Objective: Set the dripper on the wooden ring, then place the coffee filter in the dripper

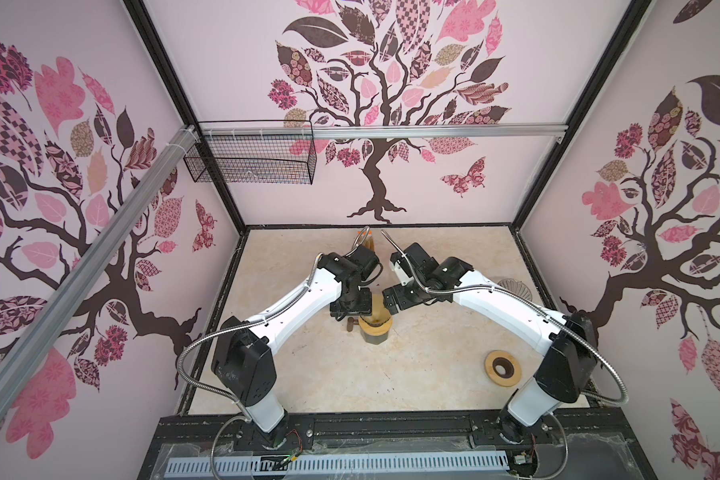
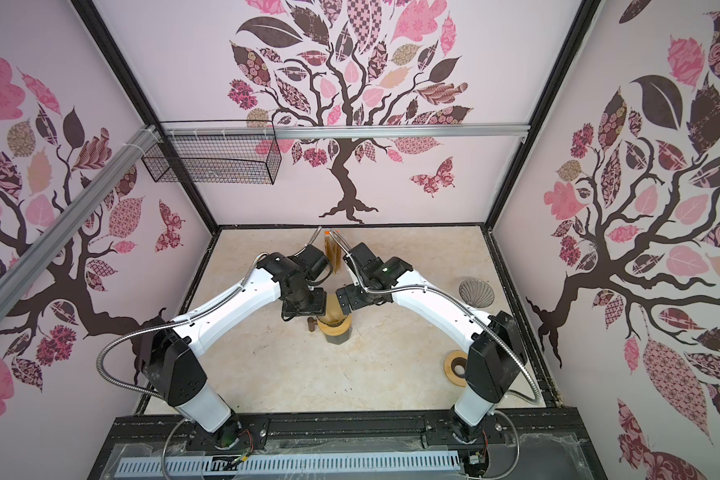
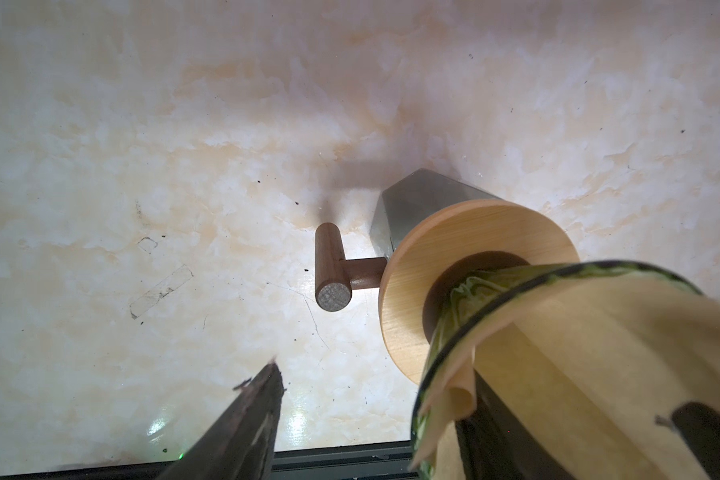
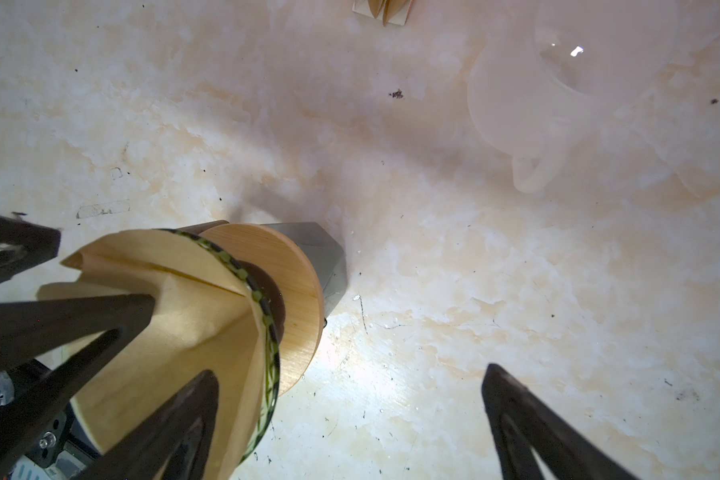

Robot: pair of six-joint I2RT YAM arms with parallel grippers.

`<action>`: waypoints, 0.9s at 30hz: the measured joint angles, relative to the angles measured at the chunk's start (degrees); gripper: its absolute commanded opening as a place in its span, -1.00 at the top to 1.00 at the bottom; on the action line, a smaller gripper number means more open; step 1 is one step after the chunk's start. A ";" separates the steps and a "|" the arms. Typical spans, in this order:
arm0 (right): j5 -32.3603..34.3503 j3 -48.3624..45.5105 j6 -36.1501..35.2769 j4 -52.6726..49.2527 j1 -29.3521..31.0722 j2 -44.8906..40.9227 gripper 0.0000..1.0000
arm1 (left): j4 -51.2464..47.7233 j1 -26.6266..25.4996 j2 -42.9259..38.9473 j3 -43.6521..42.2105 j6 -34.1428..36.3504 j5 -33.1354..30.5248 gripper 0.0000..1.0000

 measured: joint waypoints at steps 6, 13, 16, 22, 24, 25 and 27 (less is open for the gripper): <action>0.00 0.00 0.00 -0.13 0.00 -0.61 -1.00 | 0.11 0.00 -0.17 0.20 0.02 0.52 -0.34; 0.00 0.00 0.00 -0.20 0.00 -1.20 -1.00 | 0.17 0.00 -0.17 0.20 0.09 1.18 -0.35; 0.00 0.00 -0.02 -0.24 0.00 -1.20 -1.00 | 0.20 0.00 -0.17 0.20 0.09 1.36 -0.35; 0.02 0.00 -0.02 -0.35 0.00 -1.20 -1.00 | 0.20 0.00 -0.17 1.05 0.09 1.57 -0.35; 0.00 0.00 0.00 -0.35 0.00 -1.20 -1.00 | 0.20 0.00 -0.35 1.40 0.09 1.60 -0.35; 0.00 0.00 0.00 -0.35 0.00 -1.20 -1.00 | 0.20 0.00 -0.44 1.62 0.09 1.60 -0.35; 0.00 0.00 -0.02 -0.37 0.00 -1.20 -1.00 | 0.22 0.00 -0.68 2.14 0.09 1.64 -0.35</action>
